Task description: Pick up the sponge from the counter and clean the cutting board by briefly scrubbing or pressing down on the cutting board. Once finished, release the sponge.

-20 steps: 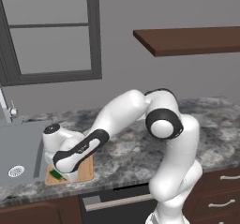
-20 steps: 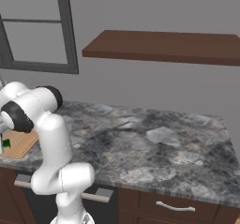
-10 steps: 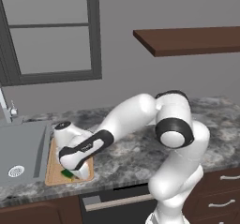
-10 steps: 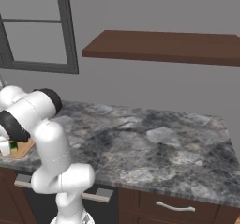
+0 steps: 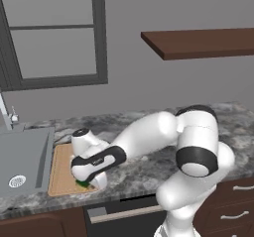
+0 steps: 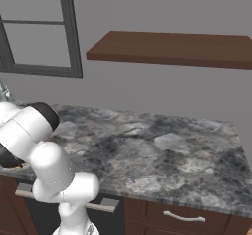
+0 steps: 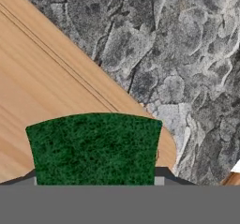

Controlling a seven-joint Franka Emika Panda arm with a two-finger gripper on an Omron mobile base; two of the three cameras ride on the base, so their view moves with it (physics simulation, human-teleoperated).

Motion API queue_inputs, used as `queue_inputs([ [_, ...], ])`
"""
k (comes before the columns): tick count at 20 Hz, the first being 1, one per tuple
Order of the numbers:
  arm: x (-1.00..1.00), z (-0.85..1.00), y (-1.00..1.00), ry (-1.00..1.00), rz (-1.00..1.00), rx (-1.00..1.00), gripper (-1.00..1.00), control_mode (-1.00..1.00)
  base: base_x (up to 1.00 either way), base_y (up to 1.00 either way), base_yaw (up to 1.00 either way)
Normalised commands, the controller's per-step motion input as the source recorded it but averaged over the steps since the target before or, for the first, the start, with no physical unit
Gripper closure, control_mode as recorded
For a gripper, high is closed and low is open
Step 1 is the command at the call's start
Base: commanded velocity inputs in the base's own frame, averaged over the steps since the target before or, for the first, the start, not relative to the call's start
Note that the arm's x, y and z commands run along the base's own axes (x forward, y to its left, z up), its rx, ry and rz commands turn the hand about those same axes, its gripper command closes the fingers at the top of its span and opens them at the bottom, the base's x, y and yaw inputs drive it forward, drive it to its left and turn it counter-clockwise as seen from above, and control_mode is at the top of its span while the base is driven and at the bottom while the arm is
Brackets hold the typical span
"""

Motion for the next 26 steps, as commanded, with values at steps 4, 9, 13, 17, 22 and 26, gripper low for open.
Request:
queue_inputs([
  [4,-0.06,-0.32,-0.76,0.01,-0.02,0.00,1.00,-1.00,0.00,0.00,0.00],
  [9,0.45,-0.32,-0.12,0.04,-0.05,0.00,1.00,-1.00,0.00,0.00,0.00],
  [13,0.63,-0.32,-0.16,0.07,-0.07,0.00,1.00,-1.00,0.00,0.00,0.00],
  [17,0.72,-0.17,-0.25,0.07,-0.07,0.00,1.00,-1.00,0.00,0.00,0.00],
  [22,0.59,-0.12,-0.34,0.03,-0.06,0.00,1.00,-1.00,0.00,0.00,0.00],
  [26,0.46,-0.13,-0.36,0.02,-0.06,0.00,1.00,-1.00,0.00,0.00,0.00],
])
